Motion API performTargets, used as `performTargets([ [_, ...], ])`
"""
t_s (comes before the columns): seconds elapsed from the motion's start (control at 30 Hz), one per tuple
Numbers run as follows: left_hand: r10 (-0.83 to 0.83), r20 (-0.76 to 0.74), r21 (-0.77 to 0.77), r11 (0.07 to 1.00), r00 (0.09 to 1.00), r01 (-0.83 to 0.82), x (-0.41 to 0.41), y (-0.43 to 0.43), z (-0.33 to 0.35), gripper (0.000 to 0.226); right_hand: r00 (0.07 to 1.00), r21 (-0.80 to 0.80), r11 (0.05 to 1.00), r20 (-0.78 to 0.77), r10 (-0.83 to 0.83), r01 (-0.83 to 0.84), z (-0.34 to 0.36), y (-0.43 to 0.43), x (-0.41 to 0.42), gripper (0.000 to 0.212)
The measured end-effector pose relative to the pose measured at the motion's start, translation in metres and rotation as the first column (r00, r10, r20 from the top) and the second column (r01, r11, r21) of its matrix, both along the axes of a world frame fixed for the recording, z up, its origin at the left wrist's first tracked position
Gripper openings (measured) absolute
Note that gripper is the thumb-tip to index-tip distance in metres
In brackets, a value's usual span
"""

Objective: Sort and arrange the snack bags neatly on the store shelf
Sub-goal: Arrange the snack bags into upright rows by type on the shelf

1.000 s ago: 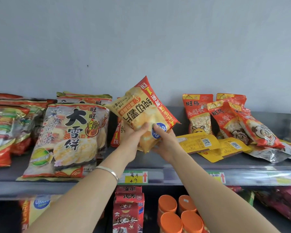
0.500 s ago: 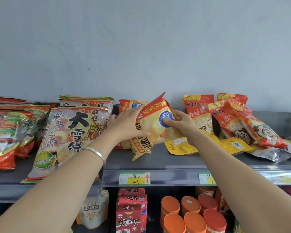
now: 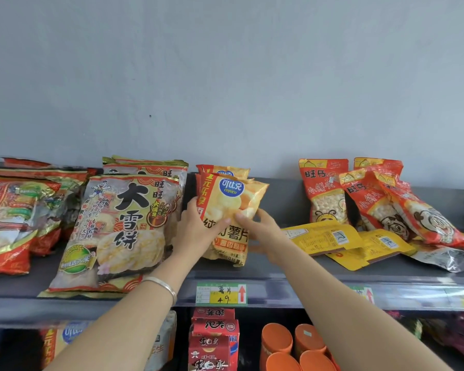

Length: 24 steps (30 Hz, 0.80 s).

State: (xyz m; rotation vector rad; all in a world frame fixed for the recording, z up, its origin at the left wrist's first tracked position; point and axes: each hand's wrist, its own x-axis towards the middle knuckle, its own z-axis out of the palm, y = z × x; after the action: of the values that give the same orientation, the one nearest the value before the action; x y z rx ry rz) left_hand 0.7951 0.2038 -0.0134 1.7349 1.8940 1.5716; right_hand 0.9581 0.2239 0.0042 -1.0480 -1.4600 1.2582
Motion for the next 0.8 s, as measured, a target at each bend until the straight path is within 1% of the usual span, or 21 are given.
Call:
performTargets([
  [0.07,-0.076,0.182,0.027,0.997,0.98,0.072,0.0,-0.002,-0.003,0.07,1.0,0.078,0.997,-0.004,-0.009,0.009,-0.004,0.005,-0.008,0.044],
  [0.13,-0.161,0.355,0.039,0.987,0.921,0.157,-0.006,0.002,-0.008,0.072,1.0,0.137,0.99,-0.018,-0.022,0.024,-0.005,0.012,-0.012,0.035],
  [0.17,-0.171,0.395,0.015,0.983,0.902,0.18,-0.011,0.006,-0.012,0.074,1.0,0.149,0.988,-0.011,-0.026,0.028,-0.008,0.015,-0.015,0.033],
  [0.23,-0.24,0.477,-0.002,0.962,0.845,0.274,-0.016,0.012,-0.016,0.068,1.0,0.131,0.991,-0.001,-0.024,0.024,-0.017,0.02,-0.02,0.034],
  [0.3,-0.325,0.574,0.008,0.92,0.752,0.392,-0.014,0.011,-0.014,0.05,1.0,0.093,0.995,0.013,-0.02,0.019,-0.028,0.023,-0.024,0.044],
  [0.33,-0.341,0.601,0.007,0.907,0.723,0.422,-0.013,0.014,-0.013,0.045,0.999,0.094,0.995,0.019,-0.026,0.024,-0.031,0.024,-0.025,0.046],
  [0.4,-0.353,0.618,0.001,0.894,0.702,0.448,-0.012,0.018,-0.014,0.045,0.999,0.107,0.993,0.02,-0.048,0.046,-0.034,0.027,-0.025,0.048],
  [0.5,-0.369,0.63,0.029,0.89,0.683,0.454,-0.007,0.02,-0.017,0.062,0.995,0.119,0.988,0.025,-0.101,0.097,-0.035,0.032,-0.023,0.055],
  [0.63,-0.291,0.587,0.031,0.94,0.755,0.339,-0.006,0.021,-0.022,0.083,0.993,0.096,0.989,0.024,-0.116,0.113,-0.036,0.034,-0.023,0.058],
  [0.67,-0.25,0.542,0.03,0.96,0.803,0.279,-0.007,0.021,-0.023,0.09,0.994,0.085,0.99,0.014,-0.111,0.109,-0.036,0.034,-0.023,0.059],
  [0.7,-0.193,0.462,0.03,0.979,0.866,0.203,-0.007,0.02,-0.022,0.095,0.994,0.083,0.991,0.003,-0.109,0.108,-0.036,0.034,-0.023,0.059],
  [0.73,-0.131,0.352,0.055,0.991,0.927,0.12,-0.007,0.019,-0.022,0.094,0.994,0.094,0.989,-0.009,-0.113,0.113,-0.036,0.032,-0.023,0.061],
  [0.77,-0.056,0.24,0.105,0.994,0.969,0.032,-0.006,0.018,-0.021,0.087,0.992,0.11,0.986,-0.022,-0.126,0.128,-0.036,0.03,-0.022,0.063],
  [0.8,0.034,0.141,0.165,0.985,0.989,-0.058,-0.005,0.016,-0.019,0.077,0.988,0.124,0.98,-0.027,-0.152,0.155,-0.035,0.028,-0.022,0.069],
])
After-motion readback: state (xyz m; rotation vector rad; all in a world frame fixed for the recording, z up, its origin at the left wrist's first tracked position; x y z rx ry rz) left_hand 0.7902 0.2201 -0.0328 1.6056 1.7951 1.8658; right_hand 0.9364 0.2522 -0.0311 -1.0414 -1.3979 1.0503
